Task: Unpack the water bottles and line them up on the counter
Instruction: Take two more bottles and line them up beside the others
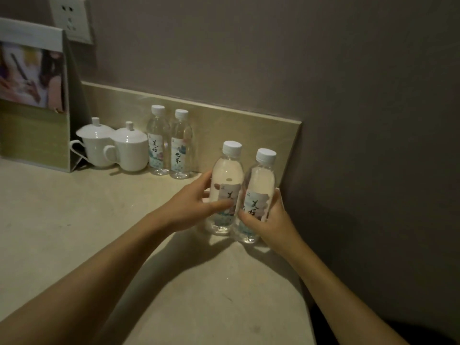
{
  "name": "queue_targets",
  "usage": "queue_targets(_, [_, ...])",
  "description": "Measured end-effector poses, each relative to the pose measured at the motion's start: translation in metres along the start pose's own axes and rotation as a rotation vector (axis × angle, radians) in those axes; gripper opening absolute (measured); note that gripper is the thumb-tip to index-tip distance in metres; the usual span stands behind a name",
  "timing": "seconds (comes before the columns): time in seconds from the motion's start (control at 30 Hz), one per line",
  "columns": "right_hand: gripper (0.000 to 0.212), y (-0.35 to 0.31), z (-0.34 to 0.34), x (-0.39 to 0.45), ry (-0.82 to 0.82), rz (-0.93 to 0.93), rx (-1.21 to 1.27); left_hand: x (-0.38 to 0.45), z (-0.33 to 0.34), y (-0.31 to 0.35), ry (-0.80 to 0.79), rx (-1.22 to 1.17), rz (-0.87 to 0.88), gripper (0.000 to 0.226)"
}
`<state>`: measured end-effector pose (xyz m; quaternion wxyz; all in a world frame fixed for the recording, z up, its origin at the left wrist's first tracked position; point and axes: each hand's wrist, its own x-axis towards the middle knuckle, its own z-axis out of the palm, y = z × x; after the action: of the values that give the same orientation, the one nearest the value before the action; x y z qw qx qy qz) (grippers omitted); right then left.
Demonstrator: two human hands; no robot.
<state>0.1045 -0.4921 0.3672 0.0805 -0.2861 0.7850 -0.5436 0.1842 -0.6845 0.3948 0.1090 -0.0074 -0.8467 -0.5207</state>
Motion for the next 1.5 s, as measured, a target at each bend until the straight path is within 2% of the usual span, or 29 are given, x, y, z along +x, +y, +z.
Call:
queue_targets(0.07, [0.087,-0.003,-0.002,-0.004,0.020,-0.006,-0.233,0.002,0.006,0.002,0.027,0.180,-0.048,0.082])
queue_targets(0.13, [0.088,-0.005,-0.003,-0.007,0.061,-0.008,-0.376,0.005,0.010,0.002,0.133,0.294,-0.078,0.065])
queue_targets(0.23, [0.085,-0.008,-0.005,-0.006,0.070,0.000,-0.397,0.007,0.012,-0.001,0.195,0.311,-0.068,0.054])
queue_targets(0.4, [0.055,-0.008,0.006,0.006,0.168,0.012,-0.388,0.011,0.009,-0.002,0.214,0.299,-0.055,0.054])
queue_targets(0.57, [0.053,-0.012,0.019,0.018,0.254,0.029,-0.498,0.018,0.007,-0.009,0.276,0.343,-0.071,0.053])
queue_targets(0.63, [0.055,-0.009,0.020,0.016,0.241,0.041,-0.506,0.015,0.010,-0.012,0.360,0.442,-0.089,0.059])
queue_targets(0.7, [0.054,-0.006,0.023,0.013,0.225,0.070,-0.518,0.010,0.013,-0.015,0.451,0.663,-0.117,0.067])
queue_targets(0.77, [0.050,-0.003,0.025,0.013,0.219,0.094,-0.521,0.007,0.018,-0.017,0.425,0.789,-0.136,0.064])
queue_targets(0.87, [0.047,-0.005,0.028,0.018,0.200,0.100,-0.500,0.007,0.023,-0.024,0.346,0.758,-0.158,0.054])
queue_targets(1.0, [0.048,-0.007,0.034,0.030,0.220,0.109,-0.508,0.015,0.018,-0.028,0.362,0.685,-0.181,0.048])
queue_targets(1.5, [0.054,-0.011,0.053,0.088,0.214,0.136,-0.521,0.061,0.002,-0.040,0.403,0.640,-0.251,0.047])
